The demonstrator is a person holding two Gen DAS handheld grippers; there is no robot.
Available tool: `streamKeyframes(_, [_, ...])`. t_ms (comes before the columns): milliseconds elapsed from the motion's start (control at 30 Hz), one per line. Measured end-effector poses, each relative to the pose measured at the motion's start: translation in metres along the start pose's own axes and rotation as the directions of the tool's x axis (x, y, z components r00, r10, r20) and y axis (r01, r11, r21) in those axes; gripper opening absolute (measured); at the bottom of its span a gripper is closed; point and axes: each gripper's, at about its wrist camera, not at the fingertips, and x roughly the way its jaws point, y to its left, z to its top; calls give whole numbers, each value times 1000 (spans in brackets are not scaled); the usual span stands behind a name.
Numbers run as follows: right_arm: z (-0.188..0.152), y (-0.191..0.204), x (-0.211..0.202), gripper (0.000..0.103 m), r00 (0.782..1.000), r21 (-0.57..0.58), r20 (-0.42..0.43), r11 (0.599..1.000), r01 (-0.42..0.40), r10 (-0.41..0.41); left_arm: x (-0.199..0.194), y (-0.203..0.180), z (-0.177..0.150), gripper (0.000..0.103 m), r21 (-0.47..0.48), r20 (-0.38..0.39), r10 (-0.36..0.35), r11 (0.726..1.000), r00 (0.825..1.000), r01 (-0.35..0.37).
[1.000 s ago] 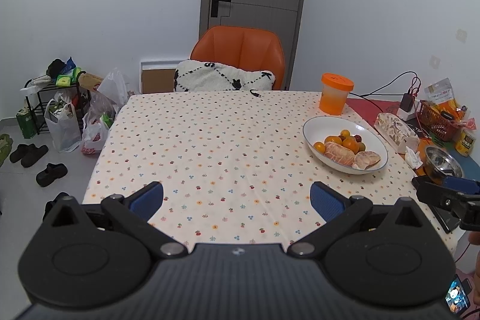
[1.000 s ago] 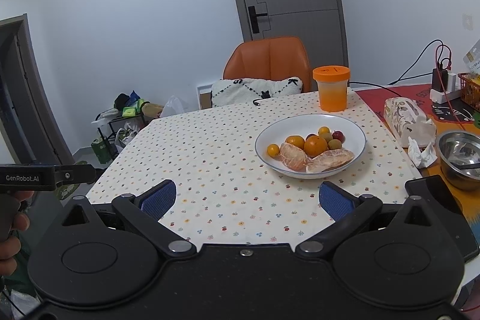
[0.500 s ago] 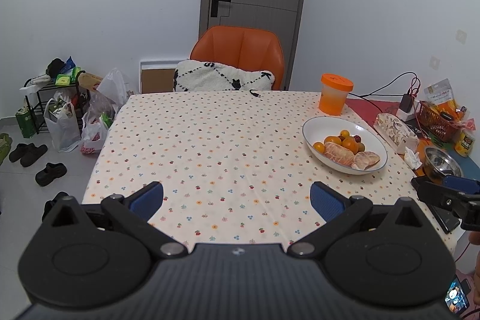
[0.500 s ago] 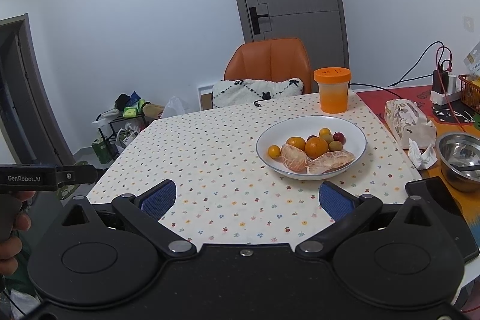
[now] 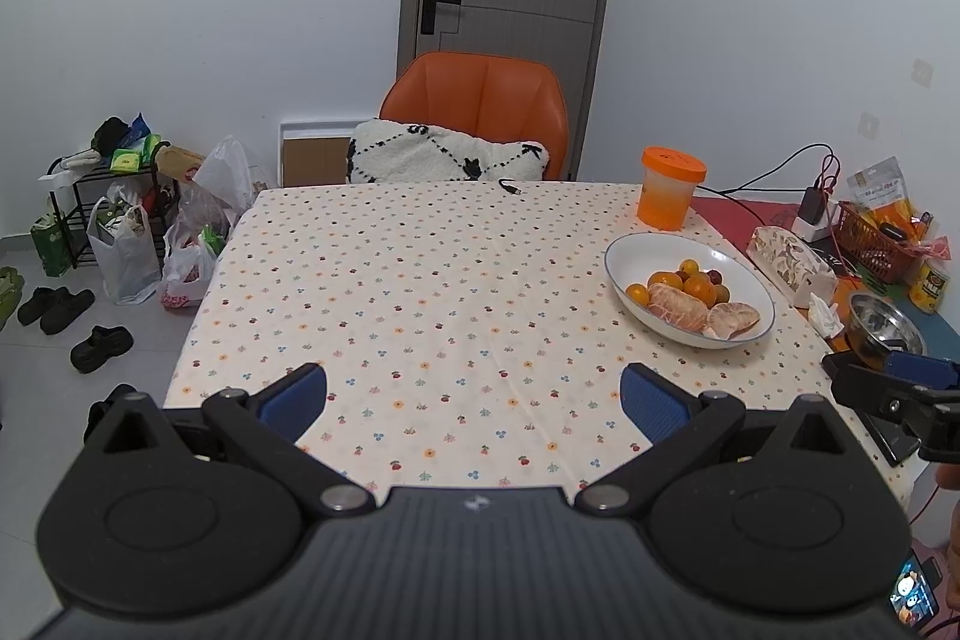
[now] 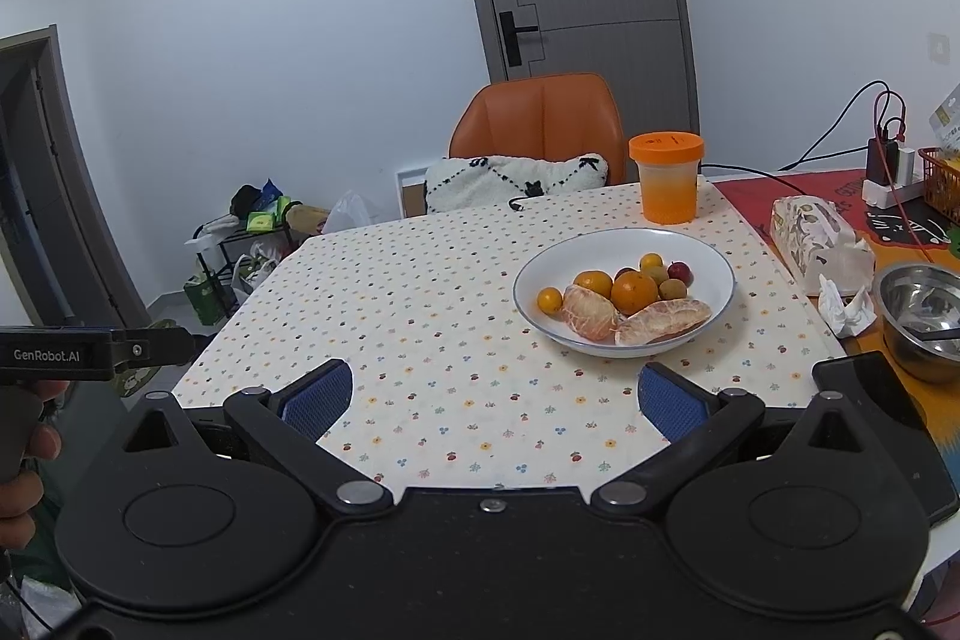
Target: Organize fruits
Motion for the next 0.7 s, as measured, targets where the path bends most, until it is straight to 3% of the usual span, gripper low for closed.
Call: streamKeyframes(700, [-1, 2, 1, 103, 1000, -2, -7, 1000, 0, 0, 2, -2, -3, 103, 5, -10, -16, 1000, 1000, 16])
